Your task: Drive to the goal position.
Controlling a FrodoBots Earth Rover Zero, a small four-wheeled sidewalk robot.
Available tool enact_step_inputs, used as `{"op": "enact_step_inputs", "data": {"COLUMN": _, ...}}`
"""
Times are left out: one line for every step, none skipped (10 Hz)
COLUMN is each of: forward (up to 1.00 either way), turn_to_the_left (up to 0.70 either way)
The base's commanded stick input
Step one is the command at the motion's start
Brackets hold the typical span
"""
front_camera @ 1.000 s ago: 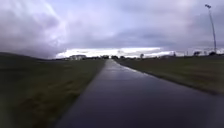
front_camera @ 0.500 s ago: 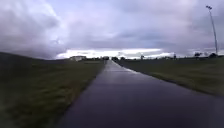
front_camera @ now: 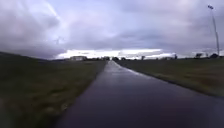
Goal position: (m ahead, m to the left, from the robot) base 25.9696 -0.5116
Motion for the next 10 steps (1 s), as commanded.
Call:
{"op": "enact_step_inputs", "data": {"forward": 0.7, "turn_to_the_left": 0.0}}
{"op": "enact_step_inputs", "data": {"forward": 0.7, "turn_to_the_left": 0.0}}
{"op": "enact_step_inputs", "data": {"forward": 0.7, "turn_to_the_left": 0.0}}
{"op": "enact_step_inputs", "data": {"forward": 0.7, "turn_to_the_left": 0.0}}
{"op": "enact_step_inputs", "data": {"forward": 0.7, "turn_to_the_left": 0.0}}
{"op": "enact_step_inputs", "data": {"forward": 0.7, "turn_to_the_left": 0.0}}
{"op": "enact_step_inputs", "data": {"forward": 0.7, "turn_to_the_left": 0.0}}
{"op": "enact_step_inputs", "data": {"forward": 0.7, "turn_to_the_left": 0.0}}
{"op": "enact_step_inputs", "data": {"forward": 0.7, "turn_to_the_left": 0.0}}
{"op": "enact_step_inputs", "data": {"forward": 0.7, "turn_to_the_left": 0.0}}
